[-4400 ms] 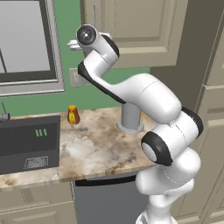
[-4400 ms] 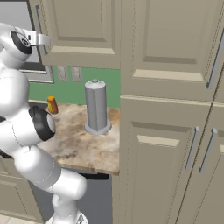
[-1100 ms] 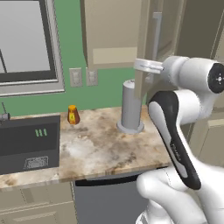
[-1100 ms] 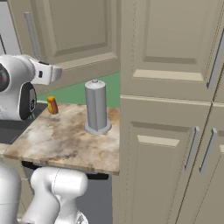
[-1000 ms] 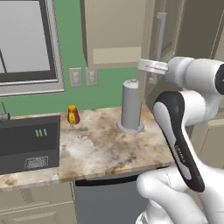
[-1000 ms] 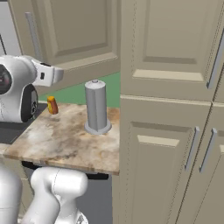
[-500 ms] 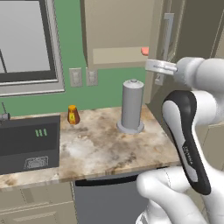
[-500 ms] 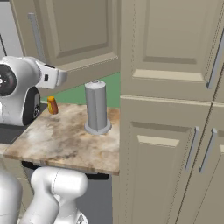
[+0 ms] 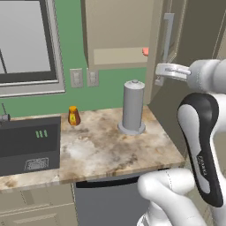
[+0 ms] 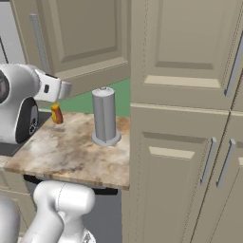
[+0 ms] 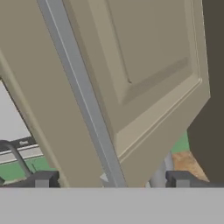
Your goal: Open the cabinet. Pick the bar soap and place it next to the sink. Then close the cabinet.
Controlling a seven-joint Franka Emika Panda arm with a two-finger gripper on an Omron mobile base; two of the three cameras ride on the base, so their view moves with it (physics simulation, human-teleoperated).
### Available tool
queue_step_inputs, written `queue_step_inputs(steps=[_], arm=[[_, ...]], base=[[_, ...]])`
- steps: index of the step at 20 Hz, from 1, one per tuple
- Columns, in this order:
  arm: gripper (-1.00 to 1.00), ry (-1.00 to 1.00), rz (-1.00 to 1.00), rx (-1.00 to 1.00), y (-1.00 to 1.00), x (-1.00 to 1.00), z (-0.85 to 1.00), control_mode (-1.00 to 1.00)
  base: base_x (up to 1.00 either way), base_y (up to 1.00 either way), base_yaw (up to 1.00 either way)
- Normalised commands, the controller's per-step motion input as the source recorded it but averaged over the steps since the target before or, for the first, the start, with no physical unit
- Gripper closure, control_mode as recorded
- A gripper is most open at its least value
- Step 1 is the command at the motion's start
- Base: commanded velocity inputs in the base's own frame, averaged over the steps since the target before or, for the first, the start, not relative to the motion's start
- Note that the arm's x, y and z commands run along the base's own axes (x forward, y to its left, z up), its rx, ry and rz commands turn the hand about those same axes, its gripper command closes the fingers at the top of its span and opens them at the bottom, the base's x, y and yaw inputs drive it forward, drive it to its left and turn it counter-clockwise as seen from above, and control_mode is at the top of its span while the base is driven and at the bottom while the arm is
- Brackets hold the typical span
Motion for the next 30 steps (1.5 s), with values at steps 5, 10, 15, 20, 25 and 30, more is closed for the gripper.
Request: queue_step_inputs(steps=[5,10,15,20,25,30], arm=[[-1.0,0.0,0.0,0.0,-0.03,-0.55,0.0,-1.0],[-1.0,0.01,0.0,0.0,0.28,-0.45,0.01,-1.0],[-1.0,0.05,0.0,0.0,0.6,-0.18,0.01,-1.0],[-1.0,0.17,-0.07,0.01,0.64,-0.01,0.03,-1.0],[-1.0,0.12,-0.21,0.05,0.55,0.08,0.0,-1.0],[-1.0,0.03,-0.32,0.09,0.26,0.33,0.0,-1.0]], base=[[0.0,0.0,0.0],[0.0,0.0,0.0],[0.0,0.0,0.0],[0.0,0.0,0.0],[0.0,0.0,0.0],[0.0,0.0,0.0]])
